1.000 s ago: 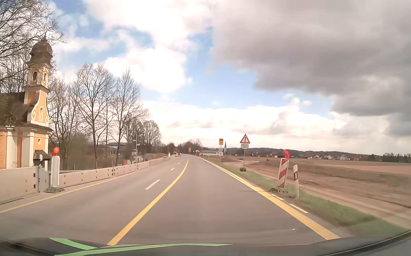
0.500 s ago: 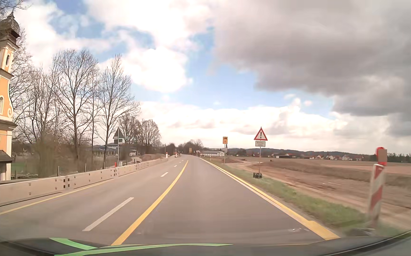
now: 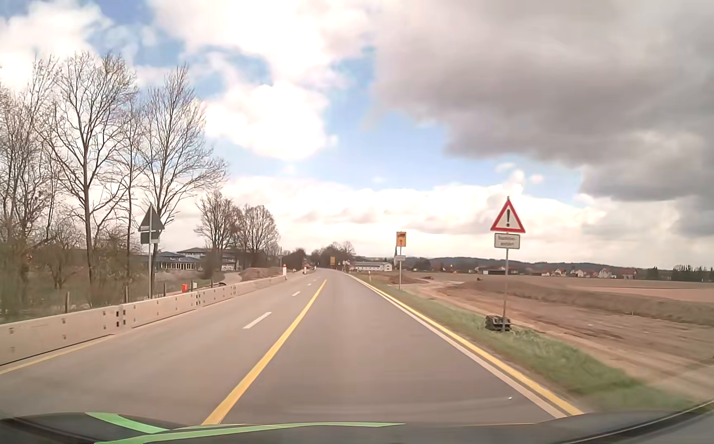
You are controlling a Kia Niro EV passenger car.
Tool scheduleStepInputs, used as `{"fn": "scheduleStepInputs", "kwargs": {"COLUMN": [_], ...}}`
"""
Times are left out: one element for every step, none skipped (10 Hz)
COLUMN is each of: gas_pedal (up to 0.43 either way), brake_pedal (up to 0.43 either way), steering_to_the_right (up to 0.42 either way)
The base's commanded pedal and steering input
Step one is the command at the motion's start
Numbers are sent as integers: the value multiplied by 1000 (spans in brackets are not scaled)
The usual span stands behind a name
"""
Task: Follow the waypoints while adhering to traffic rules and regulations
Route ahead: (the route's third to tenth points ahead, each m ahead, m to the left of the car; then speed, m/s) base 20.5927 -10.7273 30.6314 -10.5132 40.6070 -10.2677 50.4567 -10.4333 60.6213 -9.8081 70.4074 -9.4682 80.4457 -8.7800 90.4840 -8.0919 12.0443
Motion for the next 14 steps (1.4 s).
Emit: {"fn": "scheduleStepInputs", "kwargs": {"gas_pedal": [110,110,110,110,110,110,110,110,110,110,110,110,110,110], "brake_pedal": [0,0,0,0,0,0,0,0,0,0,0,0,0,0], "steering_to_the_right": [-3,-3,-3,-3,-3,-3,-3,-3,-3,-3,-3,-4,-3,-3]}}
